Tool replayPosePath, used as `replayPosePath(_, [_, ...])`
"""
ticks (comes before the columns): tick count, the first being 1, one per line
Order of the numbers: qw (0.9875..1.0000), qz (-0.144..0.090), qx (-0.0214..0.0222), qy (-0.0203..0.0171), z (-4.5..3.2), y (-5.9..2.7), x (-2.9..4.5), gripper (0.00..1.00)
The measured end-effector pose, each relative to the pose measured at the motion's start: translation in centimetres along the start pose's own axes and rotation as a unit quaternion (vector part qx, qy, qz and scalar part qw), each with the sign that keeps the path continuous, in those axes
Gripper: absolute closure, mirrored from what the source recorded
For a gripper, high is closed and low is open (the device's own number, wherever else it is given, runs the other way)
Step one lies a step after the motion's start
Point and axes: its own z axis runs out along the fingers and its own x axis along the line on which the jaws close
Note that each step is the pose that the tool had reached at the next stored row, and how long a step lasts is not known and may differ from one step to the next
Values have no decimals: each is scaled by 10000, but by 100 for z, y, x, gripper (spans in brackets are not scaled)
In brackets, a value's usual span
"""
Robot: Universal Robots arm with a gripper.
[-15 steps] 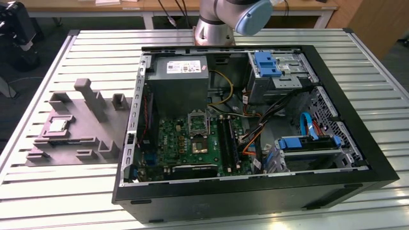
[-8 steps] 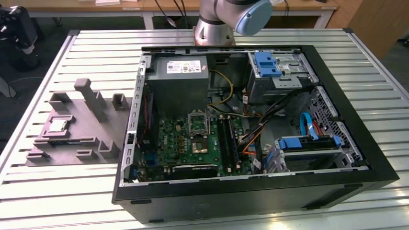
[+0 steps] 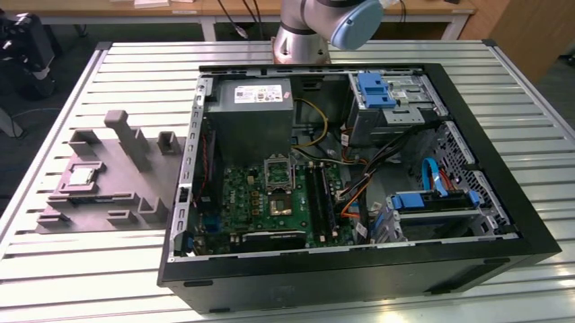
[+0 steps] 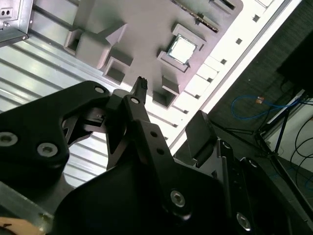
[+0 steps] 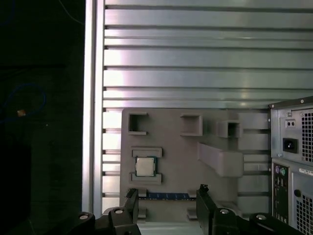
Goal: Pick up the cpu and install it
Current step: 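Pick up the cpu and move it towards the insertion slot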
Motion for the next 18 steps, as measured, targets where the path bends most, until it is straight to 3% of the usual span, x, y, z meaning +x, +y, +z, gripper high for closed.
replayPosePath(18, [10000, 0, 0, 2, 105, -5, 4, 41])
